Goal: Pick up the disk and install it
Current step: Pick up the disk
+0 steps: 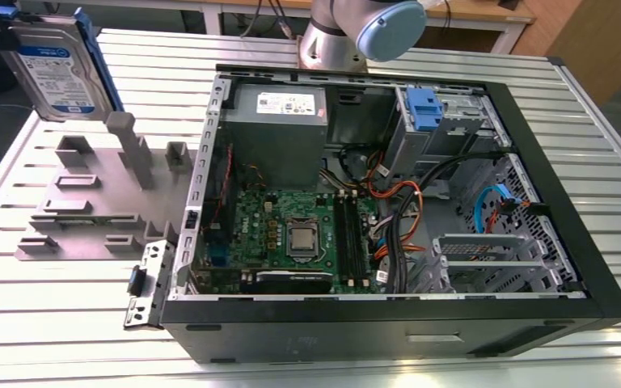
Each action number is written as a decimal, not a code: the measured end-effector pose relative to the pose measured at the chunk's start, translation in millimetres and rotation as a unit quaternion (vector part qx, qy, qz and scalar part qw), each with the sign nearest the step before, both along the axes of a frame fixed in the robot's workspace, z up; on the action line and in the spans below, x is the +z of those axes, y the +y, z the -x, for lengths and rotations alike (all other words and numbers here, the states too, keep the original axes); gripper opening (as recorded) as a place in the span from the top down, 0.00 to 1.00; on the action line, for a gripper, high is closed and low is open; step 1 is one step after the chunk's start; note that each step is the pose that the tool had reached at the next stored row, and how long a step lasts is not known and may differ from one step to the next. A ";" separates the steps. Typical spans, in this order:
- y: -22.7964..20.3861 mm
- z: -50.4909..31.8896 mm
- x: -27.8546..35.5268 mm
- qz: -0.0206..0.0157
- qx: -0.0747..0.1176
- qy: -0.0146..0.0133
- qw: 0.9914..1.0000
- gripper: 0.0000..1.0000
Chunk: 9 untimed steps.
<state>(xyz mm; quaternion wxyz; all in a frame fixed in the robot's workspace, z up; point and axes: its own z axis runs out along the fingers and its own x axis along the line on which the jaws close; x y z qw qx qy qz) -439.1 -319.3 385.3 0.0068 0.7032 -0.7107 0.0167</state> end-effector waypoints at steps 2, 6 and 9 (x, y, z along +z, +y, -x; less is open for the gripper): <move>0.0 0.0 1.5 0.000 0.000 0.000 1.000 0.64; 0.0 0.0 2.5 0.000 0.000 0.000 1.000 0.64; 0.0 0.0 3.9 0.000 0.000 0.000 1.000 0.64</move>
